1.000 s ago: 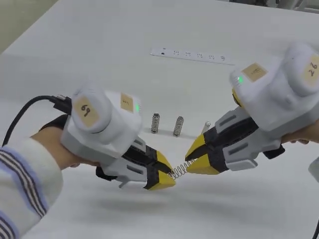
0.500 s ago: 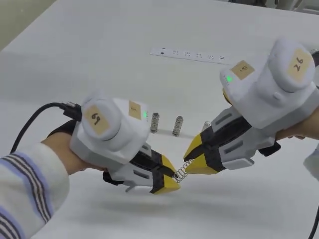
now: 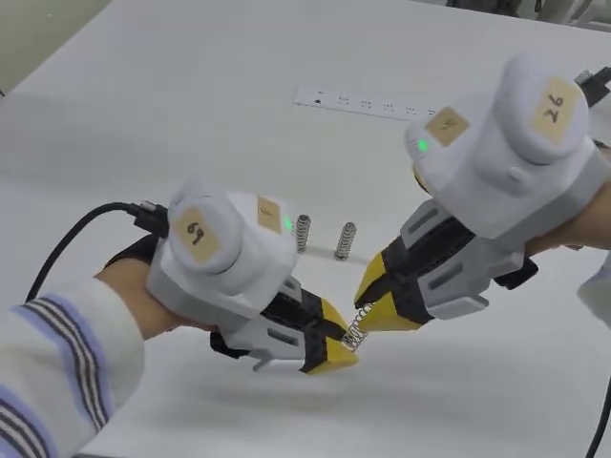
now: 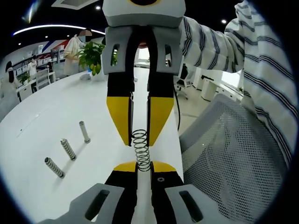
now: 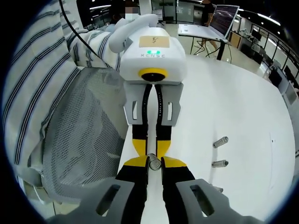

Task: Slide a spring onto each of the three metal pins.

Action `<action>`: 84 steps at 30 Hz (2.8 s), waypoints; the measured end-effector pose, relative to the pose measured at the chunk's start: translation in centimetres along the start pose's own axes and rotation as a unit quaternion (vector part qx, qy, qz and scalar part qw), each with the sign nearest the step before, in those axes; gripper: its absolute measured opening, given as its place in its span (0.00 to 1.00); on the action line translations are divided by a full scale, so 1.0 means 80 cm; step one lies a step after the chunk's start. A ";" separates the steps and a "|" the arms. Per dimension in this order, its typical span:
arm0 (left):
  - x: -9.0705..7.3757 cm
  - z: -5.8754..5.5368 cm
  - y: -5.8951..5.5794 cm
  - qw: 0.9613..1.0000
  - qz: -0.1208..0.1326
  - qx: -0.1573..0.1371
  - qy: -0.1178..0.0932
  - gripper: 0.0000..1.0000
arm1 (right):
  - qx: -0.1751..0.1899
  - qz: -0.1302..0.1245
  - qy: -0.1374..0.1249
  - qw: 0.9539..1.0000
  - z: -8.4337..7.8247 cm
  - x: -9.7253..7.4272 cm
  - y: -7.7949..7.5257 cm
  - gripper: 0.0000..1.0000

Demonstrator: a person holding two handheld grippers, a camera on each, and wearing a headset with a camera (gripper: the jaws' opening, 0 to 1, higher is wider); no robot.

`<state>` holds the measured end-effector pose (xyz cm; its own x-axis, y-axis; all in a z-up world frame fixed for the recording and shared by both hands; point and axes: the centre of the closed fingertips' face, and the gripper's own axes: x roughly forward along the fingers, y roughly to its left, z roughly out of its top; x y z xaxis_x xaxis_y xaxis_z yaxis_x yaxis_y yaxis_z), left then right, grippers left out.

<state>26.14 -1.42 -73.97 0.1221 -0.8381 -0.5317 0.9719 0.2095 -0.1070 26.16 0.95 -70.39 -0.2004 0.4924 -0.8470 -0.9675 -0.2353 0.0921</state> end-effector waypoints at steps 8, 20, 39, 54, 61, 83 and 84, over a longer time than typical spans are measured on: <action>0.005 0.002 0.001 1.000 0.006 0.006 -0.003 0.02 | -0.013 0.001 0.022 1.000 0.000 0.001 0.000 0.07; 0.000 0.012 0.002 0.999 0.021 0.030 -0.017 0.02 | -0.017 -0.010 0.030 0.999 0.001 -0.009 -0.001 0.08; -0.003 0.013 0.002 0.999 0.025 0.037 -0.021 0.02 | -0.060 -0.006 0.046 0.997 -0.002 -0.009 0.000 0.14; -0.005 0.020 0.000 0.999 0.024 0.028 -0.038 0.02 | -0.060 0.007 0.057 0.997 -0.011 0.004 0.004 0.13; -0.004 0.022 0.002 0.999 0.023 0.024 -0.042 0.02 | -0.059 0.009 0.059 0.996 -0.014 0.009 0.004 0.11; -0.002 0.014 -0.005 0.999 0.010 0.017 -0.030 0.03 | -0.036 0.028 0.042 0.998 -0.014 0.017 0.008 0.08; -0.002 0.014 -0.005 0.999 0.010 0.016 -0.030 0.03 | -0.036 0.028 0.041 0.998 -0.014 0.017 0.008 0.08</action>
<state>25.99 -1.94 -72.88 0.1520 -0.8630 -0.4819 0.9750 0.2108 -0.0700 25.42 0.52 -72.03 -0.2378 0.4064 -0.8822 -0.9411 -0.3211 0.1058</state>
